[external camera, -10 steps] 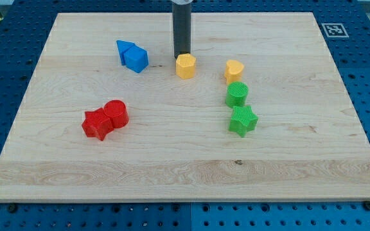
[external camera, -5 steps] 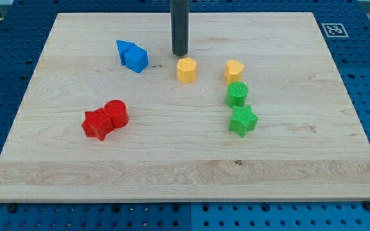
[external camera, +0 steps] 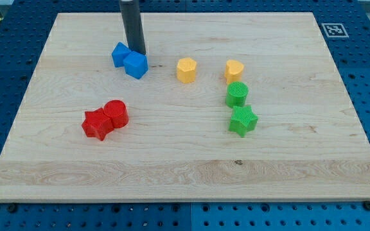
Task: Slide the blue triangle towards the red star and the red circle
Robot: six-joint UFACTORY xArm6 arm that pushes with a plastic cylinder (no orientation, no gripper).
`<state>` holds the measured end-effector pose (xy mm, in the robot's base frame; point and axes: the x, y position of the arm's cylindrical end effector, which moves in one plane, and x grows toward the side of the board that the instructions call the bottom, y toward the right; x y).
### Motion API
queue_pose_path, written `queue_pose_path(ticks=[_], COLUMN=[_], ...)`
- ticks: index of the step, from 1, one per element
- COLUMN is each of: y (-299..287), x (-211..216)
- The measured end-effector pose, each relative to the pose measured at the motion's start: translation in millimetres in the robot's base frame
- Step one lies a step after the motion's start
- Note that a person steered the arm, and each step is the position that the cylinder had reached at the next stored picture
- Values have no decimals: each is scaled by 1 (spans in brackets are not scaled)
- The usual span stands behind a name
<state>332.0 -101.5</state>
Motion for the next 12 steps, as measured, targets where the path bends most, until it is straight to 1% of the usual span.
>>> queue_pose_path(ticks=[2, 4, 5, 7, 9, 12], y=[-25, -18, -15, -15, -14, -22], x=[-2, 14, 16, 3, 16, 23])
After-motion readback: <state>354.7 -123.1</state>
